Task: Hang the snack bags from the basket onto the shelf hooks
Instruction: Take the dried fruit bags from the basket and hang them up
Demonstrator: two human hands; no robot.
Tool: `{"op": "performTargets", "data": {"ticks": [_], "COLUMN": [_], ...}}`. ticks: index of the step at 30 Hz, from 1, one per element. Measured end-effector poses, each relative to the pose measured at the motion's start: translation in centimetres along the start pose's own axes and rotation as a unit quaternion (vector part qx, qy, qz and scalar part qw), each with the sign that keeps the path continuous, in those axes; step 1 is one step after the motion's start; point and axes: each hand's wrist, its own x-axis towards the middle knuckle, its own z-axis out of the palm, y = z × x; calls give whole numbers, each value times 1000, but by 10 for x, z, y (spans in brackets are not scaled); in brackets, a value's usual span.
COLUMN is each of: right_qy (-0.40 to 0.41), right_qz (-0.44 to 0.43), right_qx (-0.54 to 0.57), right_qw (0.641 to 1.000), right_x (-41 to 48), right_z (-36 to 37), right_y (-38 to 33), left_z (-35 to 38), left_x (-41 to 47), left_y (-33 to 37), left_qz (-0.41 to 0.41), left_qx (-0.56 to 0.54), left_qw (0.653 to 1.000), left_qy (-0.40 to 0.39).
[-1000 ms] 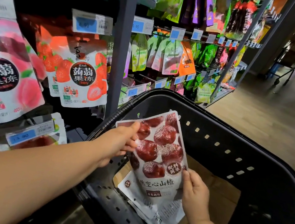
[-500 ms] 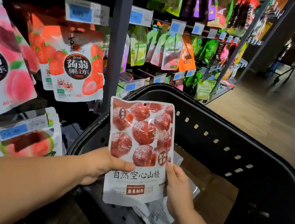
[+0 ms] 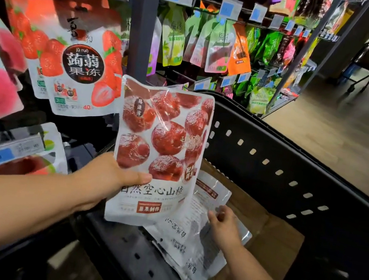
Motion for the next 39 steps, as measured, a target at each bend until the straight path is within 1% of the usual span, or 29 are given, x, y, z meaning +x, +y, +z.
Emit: {"op": "performTargets", "data": {"ticks": [4, 9, 14, 17, 22, 30, 32, 35, 37, 39], "right_qy": [13, 9, -16, -23, -27, -78, -103, -134, -108, -46], "right_qz": [12, 17, -26, -61, -79, -110, -119, -109, -111, -126], "right_qx": [-5, 19, -5, -10, 22, 23, 19, 32, 9, -55], "right_qw": [1000, 1000, 1000, 998, 996, 991, 987, 984, 988, 989], "right_x": [7, 8, 3, -1, -8, -29, -37, -44, -48, -50], "right_z": [13, 26, 28, 26, 20, -1, -7, -12, -14, -16], "right_y": [0, -2, 0, 1, -6, -17, -17, -16, -16, -18], "left_z": [6, 9, 9, 8, 8, 3, 3, 0, -2, -2], "left_x": [7, 10, 10, 11, 9, 6, 4, 2, 1, 0], "left_y": [-9, -18, -20, -21, -20, -11, -10, -7, -5, -2], "left_qz": [0, -30, -38, -27, -11, 14, 18, 28, 36, 43], "left_qx": [45, 35, 20, 16, 16, 15, 16, 10, 9, 4], "left_qw": [999, 998, 998, 998, 999, 999, 999, 998, 998, 998], "left_qy": [20, 44, 53, 53, 47, 48, 47, 49, 51, 53]}}
